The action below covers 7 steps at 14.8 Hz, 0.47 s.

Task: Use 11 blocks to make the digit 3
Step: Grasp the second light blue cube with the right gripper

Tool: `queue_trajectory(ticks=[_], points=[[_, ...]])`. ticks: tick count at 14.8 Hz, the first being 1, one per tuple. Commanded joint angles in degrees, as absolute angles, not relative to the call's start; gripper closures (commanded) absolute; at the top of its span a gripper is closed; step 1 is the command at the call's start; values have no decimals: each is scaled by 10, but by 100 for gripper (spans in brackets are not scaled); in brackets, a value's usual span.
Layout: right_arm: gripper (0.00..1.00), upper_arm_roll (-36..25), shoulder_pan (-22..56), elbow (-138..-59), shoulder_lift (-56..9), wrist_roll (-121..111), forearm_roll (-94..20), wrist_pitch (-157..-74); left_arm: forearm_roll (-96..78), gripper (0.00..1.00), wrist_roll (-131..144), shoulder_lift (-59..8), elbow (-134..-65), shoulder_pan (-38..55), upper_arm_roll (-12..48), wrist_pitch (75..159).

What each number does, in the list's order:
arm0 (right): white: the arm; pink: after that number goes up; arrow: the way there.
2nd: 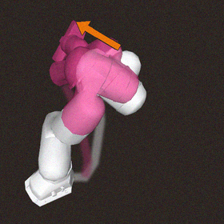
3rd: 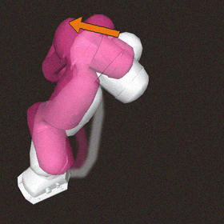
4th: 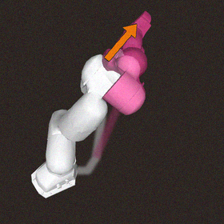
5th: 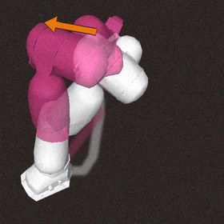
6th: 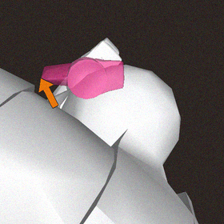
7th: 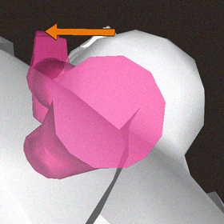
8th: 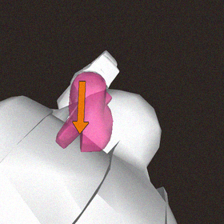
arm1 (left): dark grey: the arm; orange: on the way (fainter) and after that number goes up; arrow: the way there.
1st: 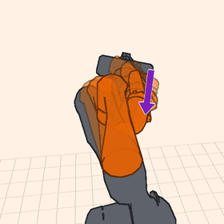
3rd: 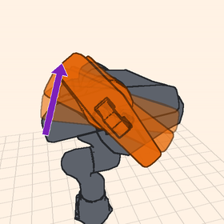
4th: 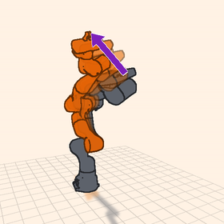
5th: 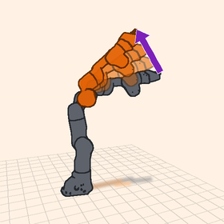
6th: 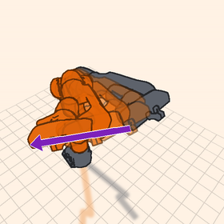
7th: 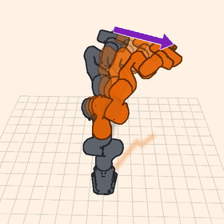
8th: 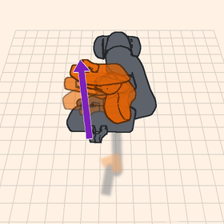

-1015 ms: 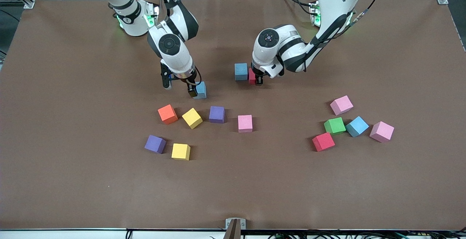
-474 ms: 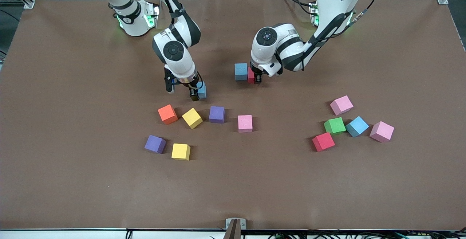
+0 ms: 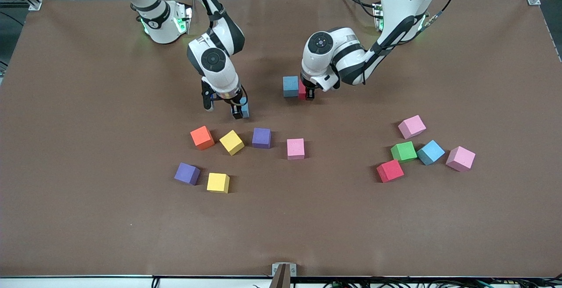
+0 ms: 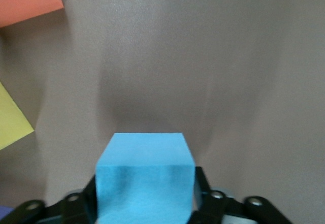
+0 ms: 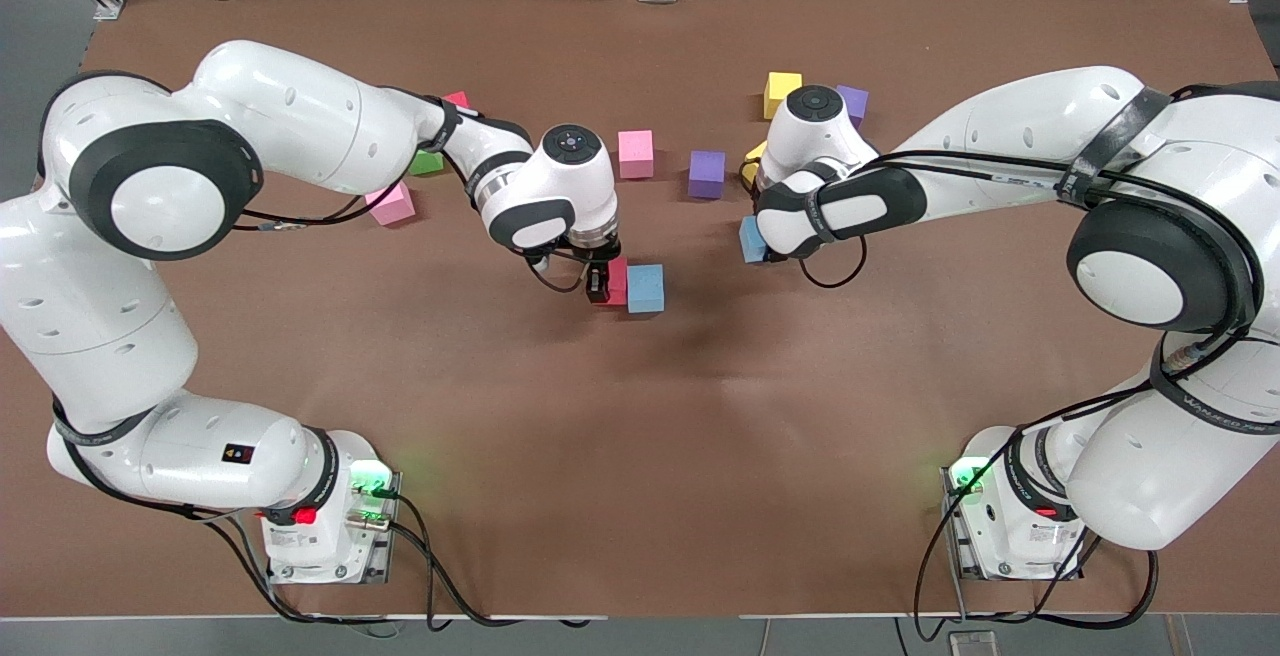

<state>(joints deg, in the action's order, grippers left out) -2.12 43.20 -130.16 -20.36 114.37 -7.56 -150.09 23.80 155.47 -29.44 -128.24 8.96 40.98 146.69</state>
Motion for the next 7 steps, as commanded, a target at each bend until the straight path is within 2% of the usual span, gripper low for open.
queue_trajectory(ticks=[1, 3, 4, 7], points=[[95, -25, 440, -1305, -200, 1163, -80, -1506, 249, 44, 1588, -294, -1291, 98, 406, 1469], [100, -25, 451, -1302, -200, 1187, -80, -1506, 250, 7, 1582, -288, -1291, 98, 406, 1464], [100, -25, 458, -1300, -199, 1194, -80, -1505, 250, 0, 1582, -280, -1291, 96, 406, 1461], [100, -25, 480, -1285, -199, 1228, -80, -1499, 248, 0, 1582, -258, -1291, 89, 409, 1428]])
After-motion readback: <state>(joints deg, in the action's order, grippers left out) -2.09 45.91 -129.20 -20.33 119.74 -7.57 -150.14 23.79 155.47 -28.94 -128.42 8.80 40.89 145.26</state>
